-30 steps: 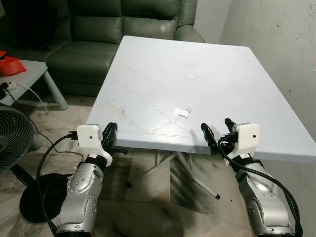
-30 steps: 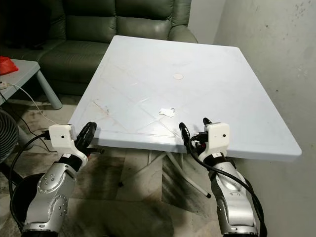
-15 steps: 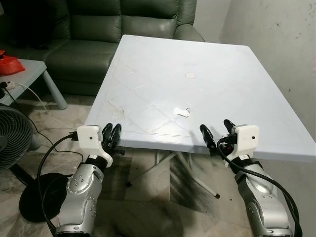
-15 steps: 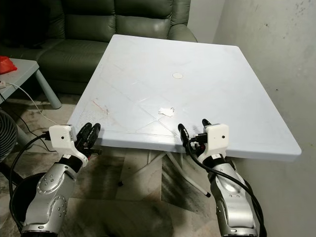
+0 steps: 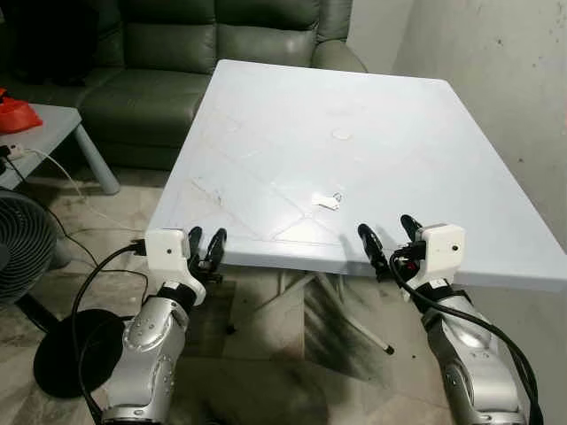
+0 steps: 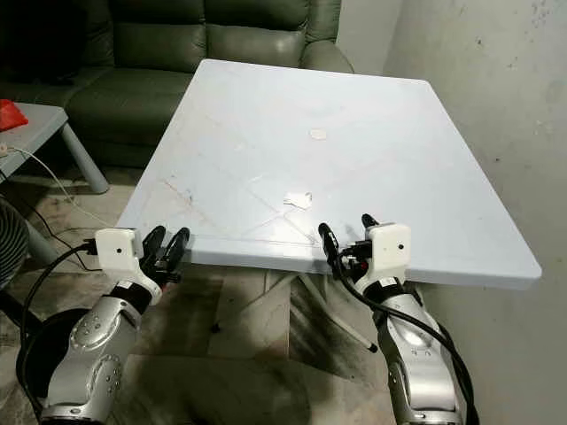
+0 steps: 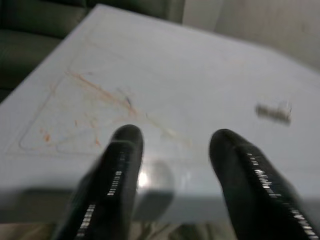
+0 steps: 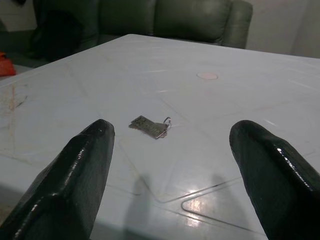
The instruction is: Hang keys on a hook
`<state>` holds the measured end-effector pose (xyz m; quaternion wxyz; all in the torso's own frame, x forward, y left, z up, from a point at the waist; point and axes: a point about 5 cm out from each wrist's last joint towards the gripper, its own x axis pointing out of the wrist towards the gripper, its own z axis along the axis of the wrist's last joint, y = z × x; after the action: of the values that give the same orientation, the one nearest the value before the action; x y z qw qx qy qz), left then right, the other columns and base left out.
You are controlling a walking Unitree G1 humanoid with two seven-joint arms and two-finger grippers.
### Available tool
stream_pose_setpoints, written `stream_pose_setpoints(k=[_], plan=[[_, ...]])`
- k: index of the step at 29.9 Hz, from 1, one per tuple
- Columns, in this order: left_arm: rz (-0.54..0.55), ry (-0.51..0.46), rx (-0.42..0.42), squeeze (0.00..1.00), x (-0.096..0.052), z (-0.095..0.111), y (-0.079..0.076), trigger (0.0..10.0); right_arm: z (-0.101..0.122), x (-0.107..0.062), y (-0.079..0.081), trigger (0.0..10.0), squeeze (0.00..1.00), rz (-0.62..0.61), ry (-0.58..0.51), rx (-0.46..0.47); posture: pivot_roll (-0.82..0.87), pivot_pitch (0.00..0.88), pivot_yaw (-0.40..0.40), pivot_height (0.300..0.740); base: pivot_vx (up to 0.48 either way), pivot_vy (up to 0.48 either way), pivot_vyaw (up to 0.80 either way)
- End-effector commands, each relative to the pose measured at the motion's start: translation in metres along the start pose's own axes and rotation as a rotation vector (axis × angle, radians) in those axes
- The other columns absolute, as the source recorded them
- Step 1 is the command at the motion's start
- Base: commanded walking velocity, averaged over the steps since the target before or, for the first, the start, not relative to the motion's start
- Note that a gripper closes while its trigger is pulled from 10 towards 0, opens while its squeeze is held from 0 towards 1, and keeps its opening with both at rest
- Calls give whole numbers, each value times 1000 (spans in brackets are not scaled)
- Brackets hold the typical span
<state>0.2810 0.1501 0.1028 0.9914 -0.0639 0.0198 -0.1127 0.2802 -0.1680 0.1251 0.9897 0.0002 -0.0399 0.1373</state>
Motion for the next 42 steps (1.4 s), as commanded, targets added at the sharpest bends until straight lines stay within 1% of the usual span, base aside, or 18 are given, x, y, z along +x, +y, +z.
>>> stream_pose_setpoints(k=[1,3,5,8,9,11,12,21,24,27,32,42], plan=[[7,43,41,0,-2,-5,0,10000,3,-1,1,10000,0,15,-11,2,15,89,-51,740,0,0,0],[-2,28,21,0,-2,-4,0,10000,3,-1,2,10000,0,22,-7,2,18,87,-52,740,0,0,0],[15,28,37,0,-3,-3,2,10000,2,-1,2,10000,0,25,-5,1,21,84,-53,740,0,0,0],[35,50,44,0,-2,-5,5,10000,1,0,3,10000,0,30,-3,1,23,83,-55,740,0,0,0],[45,74,59,0,-2,-7,6,10000,1,0,4,10000,0,35,-3,9,24,83,-54,740,0,0,0],[48,81,72,0,-2,-8,6,10000,1,1,4,10000,0,40,-1,1,26,81,-55,740,0,0,0],[49,85,65,0,-2,-9,6,10000,1,1,5,10000,0,42,0,2,26,81,-55,740,0,0,0],[50,69,59,0,-1,-3,4,10000,1,2,5,10000,0,49,0,3,35,77,-58,740,0,0,0],[44,57,44,0,-2,0,4,10000,1,3,5,10000,0,50,1,0,38,77,-60,740,0,0,0],[55,31,54,0,-1,5,6,10000,1,4,5,10000,0,56,-1,5,40,77,-61,740,403,0,0],[50,21,50,0,1,9,5,10000,1,5,6,10000,0,61,-4,7,40,77,-61,740,422,0,0],[44,25,49,0,2,10,4,10000,1,5,6,10000,0,58,-5,5,40,75,-56,740,423,0,0]])
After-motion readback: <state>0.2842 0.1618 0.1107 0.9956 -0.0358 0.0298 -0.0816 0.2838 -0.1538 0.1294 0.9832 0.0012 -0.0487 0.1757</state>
